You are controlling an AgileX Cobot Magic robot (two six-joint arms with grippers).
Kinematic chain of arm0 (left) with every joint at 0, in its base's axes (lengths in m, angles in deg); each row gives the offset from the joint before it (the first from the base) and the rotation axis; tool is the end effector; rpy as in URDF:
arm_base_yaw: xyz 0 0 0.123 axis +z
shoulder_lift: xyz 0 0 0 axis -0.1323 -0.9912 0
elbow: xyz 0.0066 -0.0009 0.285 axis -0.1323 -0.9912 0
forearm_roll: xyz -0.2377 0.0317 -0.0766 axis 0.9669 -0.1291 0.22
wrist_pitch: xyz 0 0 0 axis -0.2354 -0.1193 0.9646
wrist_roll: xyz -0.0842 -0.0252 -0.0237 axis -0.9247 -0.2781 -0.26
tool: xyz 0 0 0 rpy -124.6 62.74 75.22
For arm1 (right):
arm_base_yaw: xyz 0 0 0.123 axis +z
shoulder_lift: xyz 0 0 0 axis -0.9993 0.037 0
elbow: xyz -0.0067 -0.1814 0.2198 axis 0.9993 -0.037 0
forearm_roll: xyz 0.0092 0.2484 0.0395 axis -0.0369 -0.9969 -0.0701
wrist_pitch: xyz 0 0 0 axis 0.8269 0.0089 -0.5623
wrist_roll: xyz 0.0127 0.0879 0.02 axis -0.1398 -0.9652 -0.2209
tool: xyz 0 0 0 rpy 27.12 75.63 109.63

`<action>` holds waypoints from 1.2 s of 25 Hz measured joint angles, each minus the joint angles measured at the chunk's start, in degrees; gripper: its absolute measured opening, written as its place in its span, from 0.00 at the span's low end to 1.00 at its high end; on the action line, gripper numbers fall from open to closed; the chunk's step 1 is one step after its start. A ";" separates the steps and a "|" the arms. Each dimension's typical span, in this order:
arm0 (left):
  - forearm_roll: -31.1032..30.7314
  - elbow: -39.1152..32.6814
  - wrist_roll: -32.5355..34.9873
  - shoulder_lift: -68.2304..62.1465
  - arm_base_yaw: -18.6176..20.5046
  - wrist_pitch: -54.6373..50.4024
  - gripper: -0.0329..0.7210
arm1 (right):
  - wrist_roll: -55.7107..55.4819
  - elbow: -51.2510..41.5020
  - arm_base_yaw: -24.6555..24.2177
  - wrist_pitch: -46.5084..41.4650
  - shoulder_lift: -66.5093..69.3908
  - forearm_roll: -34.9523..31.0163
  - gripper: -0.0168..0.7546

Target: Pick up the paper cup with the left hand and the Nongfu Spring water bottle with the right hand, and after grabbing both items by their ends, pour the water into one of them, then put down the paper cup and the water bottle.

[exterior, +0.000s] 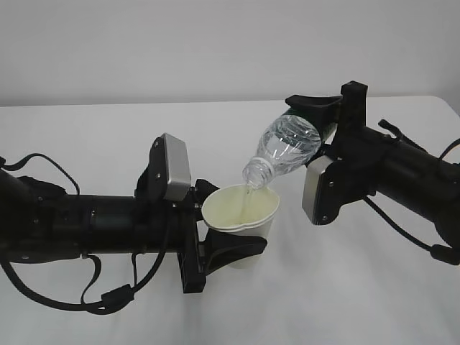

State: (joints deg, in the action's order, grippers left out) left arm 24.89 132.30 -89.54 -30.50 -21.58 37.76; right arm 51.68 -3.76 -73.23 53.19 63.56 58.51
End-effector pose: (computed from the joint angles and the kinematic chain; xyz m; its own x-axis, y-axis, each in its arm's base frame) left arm 0.2579 -0.2204 0.1248 -0.0313 0.2317 -0.9723 0.9792 0.2023 0.0167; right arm 0.3136 0.1165 0.1668 0.5914 -0.8062 0.0147 -0.0126 -0.0275 -0.9995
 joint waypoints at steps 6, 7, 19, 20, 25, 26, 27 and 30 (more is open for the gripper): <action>0.25 0.00 0.00 0.00 0.00 -0.20 0.64 | 0.00 0.12 0.00 0.10 0.00 0.00 0.63; 0.20 0.00 0.00 0.00 0.00 -0.20 0.64 | 0.00 0.12 0.00 0.10 0.00 0.00 0.63; 1.10 0.00 0.00 0.00 0.00 -0.20 0.64 | 0.00 0.12 0.00 0.10 0.00 0.00 0.63; 1.23 0.00 0.00 0.00 0.00 -0.20 0.64 | 0.00 0.12 0.00 0.10 0.00 0.00 0.63; 1.45 0.00 -0.19 0.00 0.00 -0.20 0.64 | 0.00 0.12 0.00 0.10 0.00 -0.24 0.63; 1.45 0.00 -0.22 0.00 0.00 -0.20 0.64 | 0.00 0.12 0.00 0.10 0.00 -0.34 0.63; 1.45 0.00 -0.32 0.00 0.00 -0.20 0.64 | 0.00 0.12 0.00 0.10 0.00 -0.35 0.63; 1.48 0.00 -0.32 0.00 0.00 -0.20 0.64 | 0.02 0.12 0.00 0.19 0.00 -0.42 0.63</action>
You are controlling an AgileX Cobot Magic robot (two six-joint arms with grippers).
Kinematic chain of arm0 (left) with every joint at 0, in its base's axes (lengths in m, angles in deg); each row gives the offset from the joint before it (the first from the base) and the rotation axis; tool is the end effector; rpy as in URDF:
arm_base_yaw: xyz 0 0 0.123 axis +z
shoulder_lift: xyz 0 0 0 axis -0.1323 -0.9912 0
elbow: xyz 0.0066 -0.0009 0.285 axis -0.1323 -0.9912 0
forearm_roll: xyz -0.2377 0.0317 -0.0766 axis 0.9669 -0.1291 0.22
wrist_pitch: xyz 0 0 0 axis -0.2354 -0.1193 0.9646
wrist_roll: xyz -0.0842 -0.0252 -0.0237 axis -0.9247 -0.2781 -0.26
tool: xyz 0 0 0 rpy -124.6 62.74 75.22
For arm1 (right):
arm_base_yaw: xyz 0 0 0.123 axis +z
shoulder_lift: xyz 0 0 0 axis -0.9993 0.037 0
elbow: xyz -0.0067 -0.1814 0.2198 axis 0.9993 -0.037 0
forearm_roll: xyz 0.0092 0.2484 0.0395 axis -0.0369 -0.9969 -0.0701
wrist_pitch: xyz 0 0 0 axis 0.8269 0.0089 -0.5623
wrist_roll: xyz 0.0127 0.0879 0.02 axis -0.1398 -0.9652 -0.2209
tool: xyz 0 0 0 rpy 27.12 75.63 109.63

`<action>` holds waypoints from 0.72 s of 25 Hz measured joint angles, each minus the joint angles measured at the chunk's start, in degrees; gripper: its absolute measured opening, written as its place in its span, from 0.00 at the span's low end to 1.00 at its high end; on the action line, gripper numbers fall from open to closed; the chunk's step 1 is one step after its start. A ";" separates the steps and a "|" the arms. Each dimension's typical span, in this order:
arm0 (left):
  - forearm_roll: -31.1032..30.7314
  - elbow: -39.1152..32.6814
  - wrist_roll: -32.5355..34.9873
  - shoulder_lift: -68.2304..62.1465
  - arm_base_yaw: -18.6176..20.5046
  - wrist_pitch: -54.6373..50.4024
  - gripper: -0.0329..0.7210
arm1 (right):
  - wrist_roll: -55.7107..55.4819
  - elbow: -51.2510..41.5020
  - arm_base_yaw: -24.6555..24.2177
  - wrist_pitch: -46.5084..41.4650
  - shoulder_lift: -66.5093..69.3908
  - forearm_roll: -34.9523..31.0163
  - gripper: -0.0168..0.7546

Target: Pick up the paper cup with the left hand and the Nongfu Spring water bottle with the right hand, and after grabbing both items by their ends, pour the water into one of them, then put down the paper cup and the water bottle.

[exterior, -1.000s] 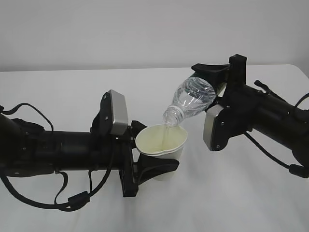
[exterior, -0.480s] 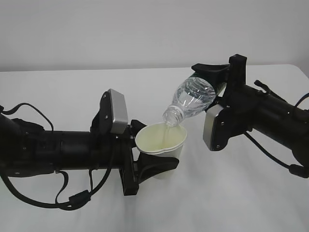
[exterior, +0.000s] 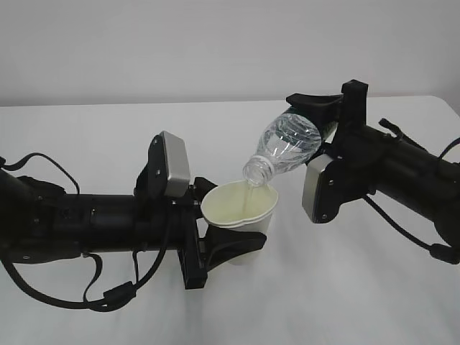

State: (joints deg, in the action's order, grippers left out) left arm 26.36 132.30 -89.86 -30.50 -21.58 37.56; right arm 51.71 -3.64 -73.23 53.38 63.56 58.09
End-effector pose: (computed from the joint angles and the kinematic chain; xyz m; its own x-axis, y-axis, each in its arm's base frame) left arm 0.2599 -0.2201 0.1252 -0.0478 0.2237 -0.9735 0.9737 0.2276 0.0045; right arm 0.3144 0.1162 0.1676 0.5866 -0.8098 0.0129 -0.0086 -0.0222 -0.9997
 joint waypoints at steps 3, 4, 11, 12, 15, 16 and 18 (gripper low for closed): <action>0.10 0.00 0.00 0.00 0.00 0.00 0.64 | 0.10 0.37 0.00 0.00 0.00 0.00 0.63; 0.10 0.00 0.00 0.00 0.00 0.00 0.64 | 0.10 0.63 0.00 0.00 0.00 0.00 0.63; 0.10 0.00 -0.03 0.00 0.00 0.00 0.64 | 0.10 0.75 0.00 0.00 0.00 -0.06 0.63; 0.10 0.00 -0.03 0.00 0.00 0.00 0.64 | 0.10 0.75 0.00 0.00 0.00 -0.06 0.63; 0.10 0.00 -0.03 0.00 0.00 0.00 0.63 | 0.13 0.75 0.00 0.00 0.00 -0.06 0.63; 0.12 0.00 -0.03 0.00 0.00 0.00 0.63 | 0.13 0.75 0.00 0.00 0.00 -0.06 0.63; 0.22 0.00 -0.03 0.00 0.00 0.00 0.63 | 0.13 0.75 0.00 0.00 0.00 -0.06 0.63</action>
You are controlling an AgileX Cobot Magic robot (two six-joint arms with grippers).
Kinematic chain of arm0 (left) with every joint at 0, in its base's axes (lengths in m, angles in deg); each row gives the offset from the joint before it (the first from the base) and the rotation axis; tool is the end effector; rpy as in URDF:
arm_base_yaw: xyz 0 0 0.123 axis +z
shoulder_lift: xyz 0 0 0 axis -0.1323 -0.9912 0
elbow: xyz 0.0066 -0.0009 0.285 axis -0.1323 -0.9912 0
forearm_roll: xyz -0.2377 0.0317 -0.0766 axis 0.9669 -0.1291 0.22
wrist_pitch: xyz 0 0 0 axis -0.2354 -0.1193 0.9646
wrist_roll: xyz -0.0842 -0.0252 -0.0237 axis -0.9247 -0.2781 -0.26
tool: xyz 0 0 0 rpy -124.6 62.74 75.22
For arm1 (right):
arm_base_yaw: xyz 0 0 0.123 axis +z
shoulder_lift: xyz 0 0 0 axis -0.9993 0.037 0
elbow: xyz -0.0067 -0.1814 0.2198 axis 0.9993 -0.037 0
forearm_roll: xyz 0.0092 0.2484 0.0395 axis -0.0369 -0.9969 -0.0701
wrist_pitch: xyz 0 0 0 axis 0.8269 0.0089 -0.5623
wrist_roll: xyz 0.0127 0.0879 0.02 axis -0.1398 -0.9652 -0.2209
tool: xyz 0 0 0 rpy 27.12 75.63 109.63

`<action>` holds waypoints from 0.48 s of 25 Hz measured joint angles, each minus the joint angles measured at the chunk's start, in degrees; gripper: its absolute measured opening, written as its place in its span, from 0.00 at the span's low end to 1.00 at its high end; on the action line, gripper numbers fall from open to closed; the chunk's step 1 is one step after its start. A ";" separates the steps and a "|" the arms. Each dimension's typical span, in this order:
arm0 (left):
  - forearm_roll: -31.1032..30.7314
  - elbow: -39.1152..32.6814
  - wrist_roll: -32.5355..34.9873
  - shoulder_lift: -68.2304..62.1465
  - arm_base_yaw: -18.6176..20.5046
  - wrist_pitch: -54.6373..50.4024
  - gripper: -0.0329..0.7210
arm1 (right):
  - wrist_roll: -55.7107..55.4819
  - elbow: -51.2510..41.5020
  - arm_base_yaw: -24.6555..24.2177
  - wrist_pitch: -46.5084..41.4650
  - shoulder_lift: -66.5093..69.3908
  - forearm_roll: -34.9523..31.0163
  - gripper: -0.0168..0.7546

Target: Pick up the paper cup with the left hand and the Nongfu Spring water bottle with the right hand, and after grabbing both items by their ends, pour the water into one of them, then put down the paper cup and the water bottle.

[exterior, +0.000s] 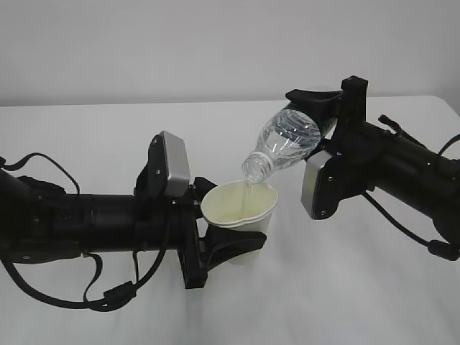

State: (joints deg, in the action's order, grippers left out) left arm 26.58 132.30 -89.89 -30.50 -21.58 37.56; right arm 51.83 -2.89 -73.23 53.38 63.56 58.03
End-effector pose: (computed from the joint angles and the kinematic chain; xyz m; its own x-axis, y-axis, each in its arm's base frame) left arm 0.2602 -0.2200 0.1253 -0.0499 0.2220 -0.9738 0.9729 0.2311 0.0029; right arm 0.3172 0.1169 0.1705 0.5856 -0.8103 0.0193 0.0051 -0.0201 -0.9998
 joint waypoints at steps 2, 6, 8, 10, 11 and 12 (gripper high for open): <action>0.00 0.00 0.00 0.00 0.00 0.00 0.63 | 0.00 0.00 0.00 0.00 0.00 0.00 0.63; 0.03 0.00 0.00 0.00 0.00 0.00 0.63 | 0.09 0.00 0.00 0.00 0.00 0.00 0.63; 0.13 0.00 0.00 0.00 0.00 0.00 0.63 | 0.09 0.00 0.00 0.00 0.00 0.00 0.63; 0.13 0.00 0.00 0.00 0.00 0.00 0.63 | 0.09 0.00 0.00 0.00 0.00 0.00 0.63; 0.13 0.00 0.00 0.00 0.00 0.00 0.63 | 0.09 0.00 0.00 0.00 0.00 0.00 0.63; 0.13 0.00 0.00 0.00 0.00 -0.08 0.63 | 0.09 0.00 0.00 0.00 0.00 0.00 0.63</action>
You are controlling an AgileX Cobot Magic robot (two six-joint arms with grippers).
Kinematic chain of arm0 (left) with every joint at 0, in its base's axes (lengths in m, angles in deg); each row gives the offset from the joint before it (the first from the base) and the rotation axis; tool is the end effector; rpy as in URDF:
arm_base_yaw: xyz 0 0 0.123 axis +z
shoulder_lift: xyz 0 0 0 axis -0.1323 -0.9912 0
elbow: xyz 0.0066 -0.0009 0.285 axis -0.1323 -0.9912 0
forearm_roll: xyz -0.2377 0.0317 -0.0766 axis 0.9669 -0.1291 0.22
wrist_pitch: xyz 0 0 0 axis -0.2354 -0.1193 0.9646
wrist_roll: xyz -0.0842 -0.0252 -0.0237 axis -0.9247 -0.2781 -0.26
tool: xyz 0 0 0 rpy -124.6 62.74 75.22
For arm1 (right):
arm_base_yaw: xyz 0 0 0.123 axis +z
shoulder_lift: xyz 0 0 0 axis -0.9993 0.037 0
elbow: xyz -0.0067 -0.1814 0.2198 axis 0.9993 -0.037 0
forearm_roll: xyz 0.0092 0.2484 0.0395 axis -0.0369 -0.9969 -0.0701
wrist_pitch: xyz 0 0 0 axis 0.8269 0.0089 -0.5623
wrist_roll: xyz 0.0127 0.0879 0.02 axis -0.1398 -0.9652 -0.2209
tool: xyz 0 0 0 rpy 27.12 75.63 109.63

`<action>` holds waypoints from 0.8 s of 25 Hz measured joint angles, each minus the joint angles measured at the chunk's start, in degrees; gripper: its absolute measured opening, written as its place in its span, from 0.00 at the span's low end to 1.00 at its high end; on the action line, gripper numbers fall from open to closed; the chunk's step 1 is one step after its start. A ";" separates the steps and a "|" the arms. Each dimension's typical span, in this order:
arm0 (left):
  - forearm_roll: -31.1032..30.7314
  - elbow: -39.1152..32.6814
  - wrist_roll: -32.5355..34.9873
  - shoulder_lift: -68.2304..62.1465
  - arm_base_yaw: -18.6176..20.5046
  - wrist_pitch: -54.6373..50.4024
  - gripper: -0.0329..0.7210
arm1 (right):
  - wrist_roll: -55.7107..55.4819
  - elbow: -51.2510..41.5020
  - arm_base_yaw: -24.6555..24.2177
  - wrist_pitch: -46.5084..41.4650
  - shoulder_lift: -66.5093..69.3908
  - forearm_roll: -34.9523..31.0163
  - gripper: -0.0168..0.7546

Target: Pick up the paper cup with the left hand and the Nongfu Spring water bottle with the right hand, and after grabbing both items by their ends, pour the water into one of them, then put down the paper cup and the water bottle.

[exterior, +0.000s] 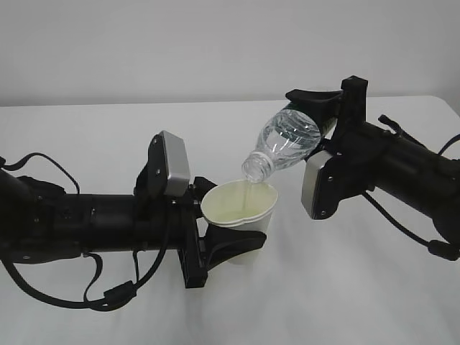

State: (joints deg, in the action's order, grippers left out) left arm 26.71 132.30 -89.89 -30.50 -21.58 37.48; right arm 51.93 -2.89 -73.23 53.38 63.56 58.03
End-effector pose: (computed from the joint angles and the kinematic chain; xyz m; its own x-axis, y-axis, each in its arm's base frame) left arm 0.2604 -0.2200 0.1253 -0.0511 0.2224 -0.9736 0.9723 0.2336 0.0023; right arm 0.3172 0.1169 0.1705 0.5856 -0.8103 0.0210 0.0061 -0.0215 -0.9997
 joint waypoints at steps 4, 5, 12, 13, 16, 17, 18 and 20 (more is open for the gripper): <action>0.00 0.00 0.00 0.00 0.00 0.00 0.63 | 0.00 0.00 0.00 0.00 0.00 0.00 0.63; 0.00 0.00 0.00 0.00 0.00 0.00 0.63 | 0.00 0.00 0.00 0.00 0.00 0.00 0.63; 0.00 0.00 0.00 0.00 0.00 0.00 0.62 | 0.11 0.00 0.00 0.00 0.00 0.00 0.63; 0.00 0.00 0.00 0.00 0.00 0.00 0.62 | 0.21 0.00 0.00 0.00 0.00 0.00 0.63; 0.00 0.00 0.00 0.00 0.00 0.00 0.62 | 0.69 0.00 0.00 0.00 0.00 0.00 0.63; 0.00 0.00 0.00 0.00 0.00 0.00 0.62 | 0.81 0.00 0.00 0.00 0.00 0.00 0.63; 0.00 0.00 0.00 0.00 0.00 0.00 0.62 | 0.92 0.00 0.00 0.00 0.00 0.00 0.63; 0.00 0.00 0.00 0.00 0.00 0.00 0.62 | 1.00 0.00 0.00 0.00 0.00 0.00 0.63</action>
State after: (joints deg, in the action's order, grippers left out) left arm 26.71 132.30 -89.89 -30.50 -21.58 37.48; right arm 52.93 -2.89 -73.23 53.38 63.56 58.03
